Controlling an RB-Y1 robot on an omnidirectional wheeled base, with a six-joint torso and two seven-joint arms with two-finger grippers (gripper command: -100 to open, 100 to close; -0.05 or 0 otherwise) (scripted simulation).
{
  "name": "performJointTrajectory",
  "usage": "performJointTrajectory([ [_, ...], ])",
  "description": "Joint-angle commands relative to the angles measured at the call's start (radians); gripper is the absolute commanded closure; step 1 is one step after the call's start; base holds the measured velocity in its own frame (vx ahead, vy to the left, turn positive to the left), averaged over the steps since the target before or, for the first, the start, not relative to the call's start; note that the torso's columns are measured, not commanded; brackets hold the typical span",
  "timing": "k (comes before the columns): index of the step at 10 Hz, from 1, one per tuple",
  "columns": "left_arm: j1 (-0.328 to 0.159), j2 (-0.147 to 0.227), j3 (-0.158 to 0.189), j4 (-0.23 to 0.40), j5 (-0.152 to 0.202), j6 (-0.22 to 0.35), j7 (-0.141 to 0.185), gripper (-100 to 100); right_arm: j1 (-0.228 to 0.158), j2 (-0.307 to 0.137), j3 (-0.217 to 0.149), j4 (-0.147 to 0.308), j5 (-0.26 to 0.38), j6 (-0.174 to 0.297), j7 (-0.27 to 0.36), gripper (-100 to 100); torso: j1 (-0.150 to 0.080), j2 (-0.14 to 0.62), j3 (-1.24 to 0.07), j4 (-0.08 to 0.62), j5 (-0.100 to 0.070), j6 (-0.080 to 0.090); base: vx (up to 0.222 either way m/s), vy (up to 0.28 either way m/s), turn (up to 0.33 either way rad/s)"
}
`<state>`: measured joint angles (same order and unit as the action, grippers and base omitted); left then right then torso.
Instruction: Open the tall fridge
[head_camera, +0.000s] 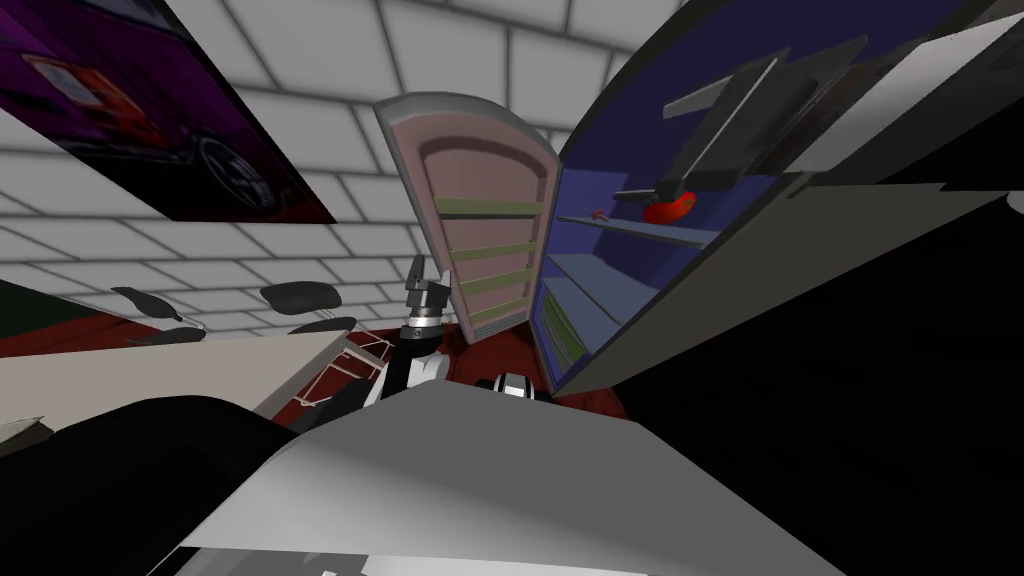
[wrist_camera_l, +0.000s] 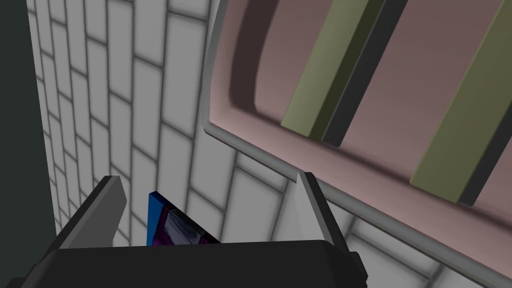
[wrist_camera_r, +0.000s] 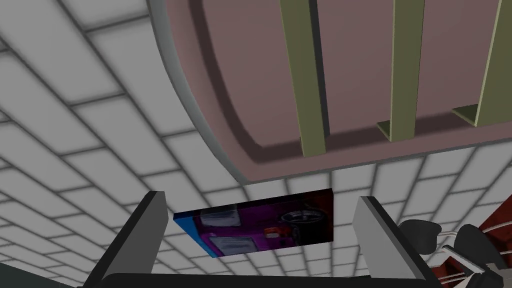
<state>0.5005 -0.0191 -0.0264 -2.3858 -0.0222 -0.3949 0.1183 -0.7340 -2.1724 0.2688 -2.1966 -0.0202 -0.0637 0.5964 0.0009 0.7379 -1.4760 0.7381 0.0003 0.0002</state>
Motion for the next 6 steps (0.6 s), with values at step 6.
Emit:
performJointTrajectory([
  [6, 0.0, 0.0, 0.0, 0.0, 0.0, 0.0, 0.0, 0, -0.1, -0.195, 0.029, 0.035, -0.019, 0.042, 0.143, -100, -0.001, 0.0, 0.0, 0.0, 0.0, 0.0, 0.013, 0.022, -0.072],
])
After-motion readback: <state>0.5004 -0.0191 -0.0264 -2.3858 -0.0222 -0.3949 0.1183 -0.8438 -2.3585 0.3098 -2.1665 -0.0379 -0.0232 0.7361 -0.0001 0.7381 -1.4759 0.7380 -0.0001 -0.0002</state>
